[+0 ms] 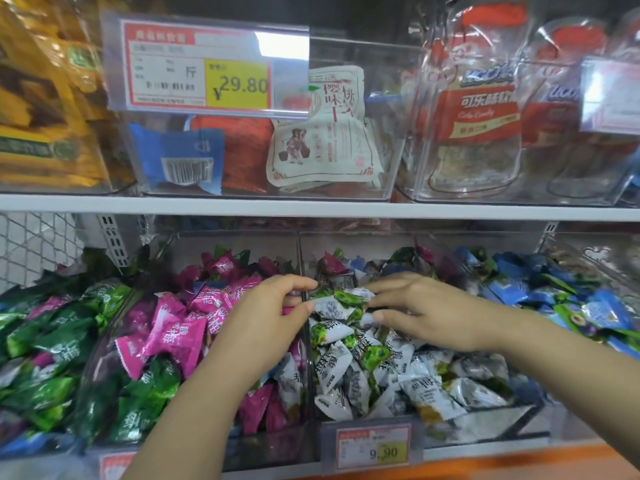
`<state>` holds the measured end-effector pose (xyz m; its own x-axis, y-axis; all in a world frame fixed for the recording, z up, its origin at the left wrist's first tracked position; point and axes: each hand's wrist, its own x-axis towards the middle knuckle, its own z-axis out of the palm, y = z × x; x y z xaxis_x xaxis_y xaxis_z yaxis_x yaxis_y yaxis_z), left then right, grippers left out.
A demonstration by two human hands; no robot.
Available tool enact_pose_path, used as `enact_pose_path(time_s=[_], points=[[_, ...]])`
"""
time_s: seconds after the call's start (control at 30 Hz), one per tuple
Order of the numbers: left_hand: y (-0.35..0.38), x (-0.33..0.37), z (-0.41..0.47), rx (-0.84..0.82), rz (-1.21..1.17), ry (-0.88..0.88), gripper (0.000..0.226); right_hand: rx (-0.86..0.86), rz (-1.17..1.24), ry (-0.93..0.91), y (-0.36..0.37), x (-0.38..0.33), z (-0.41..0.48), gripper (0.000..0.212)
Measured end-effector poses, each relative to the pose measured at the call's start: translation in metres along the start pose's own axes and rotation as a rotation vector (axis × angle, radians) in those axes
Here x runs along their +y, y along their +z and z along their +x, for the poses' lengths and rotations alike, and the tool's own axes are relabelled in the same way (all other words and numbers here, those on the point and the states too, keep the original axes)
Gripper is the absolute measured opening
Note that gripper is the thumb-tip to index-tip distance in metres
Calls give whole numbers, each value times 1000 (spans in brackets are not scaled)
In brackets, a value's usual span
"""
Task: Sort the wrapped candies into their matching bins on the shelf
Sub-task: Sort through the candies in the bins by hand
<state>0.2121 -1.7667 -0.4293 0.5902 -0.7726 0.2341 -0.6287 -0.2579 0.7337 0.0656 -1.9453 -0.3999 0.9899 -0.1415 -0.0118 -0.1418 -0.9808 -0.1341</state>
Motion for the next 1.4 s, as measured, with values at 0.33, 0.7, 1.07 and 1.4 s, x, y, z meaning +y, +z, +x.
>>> enact_pose_path(time_s=[0.33, 0.7, 1.07, 1.4], points=[[1, 2, 0, 6, 14, 7, 26, 198, 223, 247, -23, 6, 22, 18], [0, 0, 0, -2, 11, 31, 28, 38, 334, 304, 17, 28, 105, 28], [-3, 9, -5, 72, 8, 57, 38, 399, 339, 177, -7, -10, 41, 34], [-14, 26, -16, 259, -200, 11, 19, 442, 334, 108, -6, -57, 6, 35]])
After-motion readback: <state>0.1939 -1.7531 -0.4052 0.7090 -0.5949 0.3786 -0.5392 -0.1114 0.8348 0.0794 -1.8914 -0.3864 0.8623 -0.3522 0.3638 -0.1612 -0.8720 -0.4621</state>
